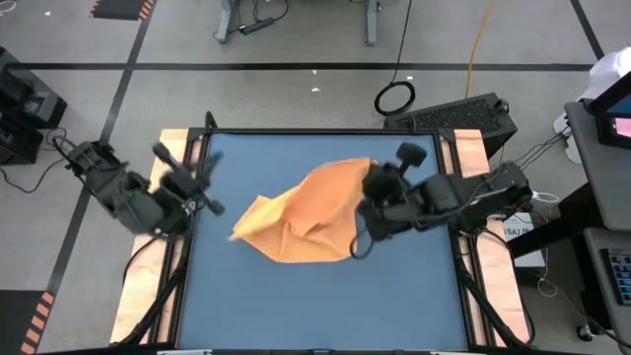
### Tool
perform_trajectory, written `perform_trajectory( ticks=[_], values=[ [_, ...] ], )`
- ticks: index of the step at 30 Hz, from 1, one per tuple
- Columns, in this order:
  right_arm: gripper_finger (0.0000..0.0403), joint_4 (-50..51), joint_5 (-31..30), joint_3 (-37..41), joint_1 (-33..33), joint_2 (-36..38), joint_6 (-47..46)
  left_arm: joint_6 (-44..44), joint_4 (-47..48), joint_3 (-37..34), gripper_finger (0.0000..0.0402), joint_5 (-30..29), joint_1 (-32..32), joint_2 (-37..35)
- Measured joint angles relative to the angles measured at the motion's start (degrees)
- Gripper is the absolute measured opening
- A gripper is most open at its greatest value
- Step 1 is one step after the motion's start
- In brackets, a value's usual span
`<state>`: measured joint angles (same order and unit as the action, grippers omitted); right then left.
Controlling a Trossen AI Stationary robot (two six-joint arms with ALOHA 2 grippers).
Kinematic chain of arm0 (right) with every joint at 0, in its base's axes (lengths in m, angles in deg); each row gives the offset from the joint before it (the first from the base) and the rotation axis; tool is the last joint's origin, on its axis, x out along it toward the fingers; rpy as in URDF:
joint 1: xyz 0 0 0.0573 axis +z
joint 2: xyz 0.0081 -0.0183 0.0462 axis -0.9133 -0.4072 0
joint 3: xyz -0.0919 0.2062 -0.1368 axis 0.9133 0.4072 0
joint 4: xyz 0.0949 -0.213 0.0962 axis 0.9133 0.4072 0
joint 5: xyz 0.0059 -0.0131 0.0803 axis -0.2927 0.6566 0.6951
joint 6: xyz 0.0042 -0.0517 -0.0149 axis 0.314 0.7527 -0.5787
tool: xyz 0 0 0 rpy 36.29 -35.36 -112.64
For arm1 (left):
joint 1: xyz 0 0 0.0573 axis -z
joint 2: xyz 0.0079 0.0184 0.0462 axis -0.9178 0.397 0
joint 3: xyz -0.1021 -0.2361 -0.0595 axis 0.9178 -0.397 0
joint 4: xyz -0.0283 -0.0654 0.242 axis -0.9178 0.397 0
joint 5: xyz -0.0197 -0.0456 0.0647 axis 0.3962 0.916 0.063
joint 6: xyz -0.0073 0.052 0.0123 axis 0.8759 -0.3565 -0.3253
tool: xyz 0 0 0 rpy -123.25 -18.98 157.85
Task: Roll towel into tight, uniform cylinder
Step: Fold the orange microfiber cloth
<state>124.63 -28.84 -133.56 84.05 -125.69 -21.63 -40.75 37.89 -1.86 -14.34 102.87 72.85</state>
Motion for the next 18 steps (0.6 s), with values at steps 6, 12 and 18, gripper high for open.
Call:
perform_trajectory(
  ticks=[6, 12, 18],
  values=[
    [0.0000, -6.17, 1.86, -4.42, -12.23, 0.07, 14.27, -1.13, 1.21, 1.44, 0.0001, 18.05, -13.97, -1.54],
    [0.0000, -5.19, 14.08, -2.72, -21.89, -0.14, 15.26, 23.35, 20.67, -4.46, 0.0042, 38.95, -25.08, -0.72],
    [0.0000, -5.64, 16.05, -0.41, -27.71, -0.20, 17.92, 30.25, 10.19, -22.81, 0.0115, 52.75, -23.76, 1.18]
  ],
)
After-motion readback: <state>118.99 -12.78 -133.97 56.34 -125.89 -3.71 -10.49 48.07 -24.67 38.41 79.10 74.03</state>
